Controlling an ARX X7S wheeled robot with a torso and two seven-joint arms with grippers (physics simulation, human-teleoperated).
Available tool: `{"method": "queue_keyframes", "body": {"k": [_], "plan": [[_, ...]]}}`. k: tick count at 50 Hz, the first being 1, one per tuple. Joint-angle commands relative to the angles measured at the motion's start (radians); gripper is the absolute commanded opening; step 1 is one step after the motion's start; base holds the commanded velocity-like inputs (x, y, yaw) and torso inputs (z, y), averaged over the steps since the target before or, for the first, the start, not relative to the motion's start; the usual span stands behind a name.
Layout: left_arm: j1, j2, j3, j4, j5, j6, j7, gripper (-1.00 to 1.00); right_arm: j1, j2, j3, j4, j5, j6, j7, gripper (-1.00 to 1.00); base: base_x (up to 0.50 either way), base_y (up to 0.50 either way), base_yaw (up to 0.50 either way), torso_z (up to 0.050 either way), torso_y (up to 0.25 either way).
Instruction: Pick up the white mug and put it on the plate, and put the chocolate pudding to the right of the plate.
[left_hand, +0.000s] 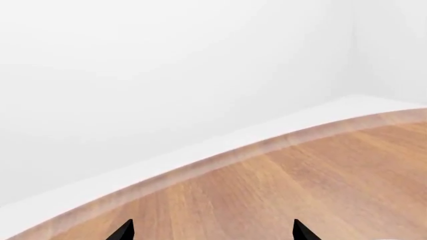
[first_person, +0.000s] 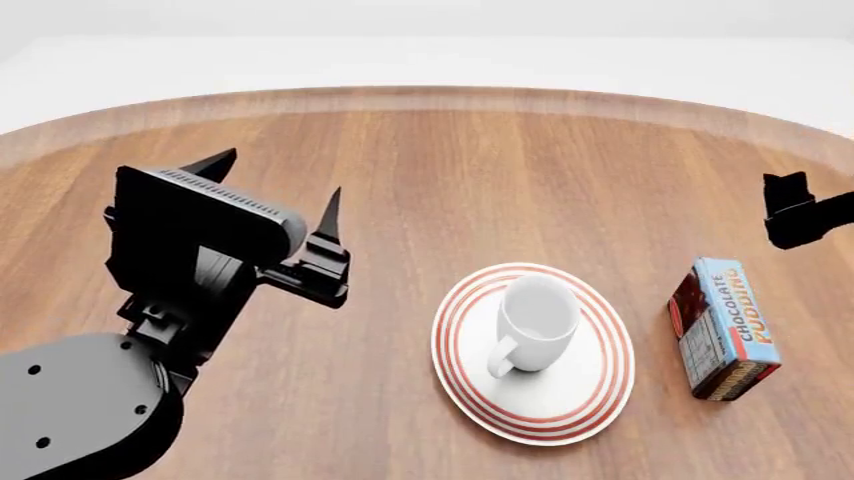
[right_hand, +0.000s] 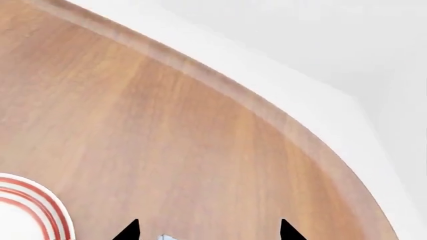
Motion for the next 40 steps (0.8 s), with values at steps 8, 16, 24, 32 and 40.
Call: {"method": "queue_keyframes", "body": {"k": [8,16,24,32,40], "plan": [[0.013,-0.04,-0.04,0.064,0.015,0.015,-0.008,1.0,-0.143,0.15,0.217,-0.395,0.23,-0.152,0.175,1.0,0.0,0.0,0.0,0.0,0.0],[0.027,-0.131,-0.07,0.173,0.009,0.044,-0.081,1.0,-0.333,0.215,0.352,-0.646,0.334,-0.408,0.446,1.0,0.0,0.0,0.0,0.0,0.0],[0.045,-0.21,-0.093,0.257,0.036,0.075,-0.162,1.0,-0.578,0.28,0.438,-0.771,0.356,-0.686,0.621,1.0,0.0,0.0,0.0,0.0,0.0],[0.094,-0.29,-0.102,0.302,0.112,0.118,-0.267,1.0,-0.794,0.279,0.482,-0.832,0.264,-0.92,0.732,1.0,0.0,0.0,0.0,0.0,0.0],[0.144,-0.398,-0.113,0.366,0.219,0.14,-0.472,1.0,-0.955,0.153,0.499,-0.848,0.066,-1.094,0.812,1.0,0.0,0.0,0.0,0.0,0.0]]}}
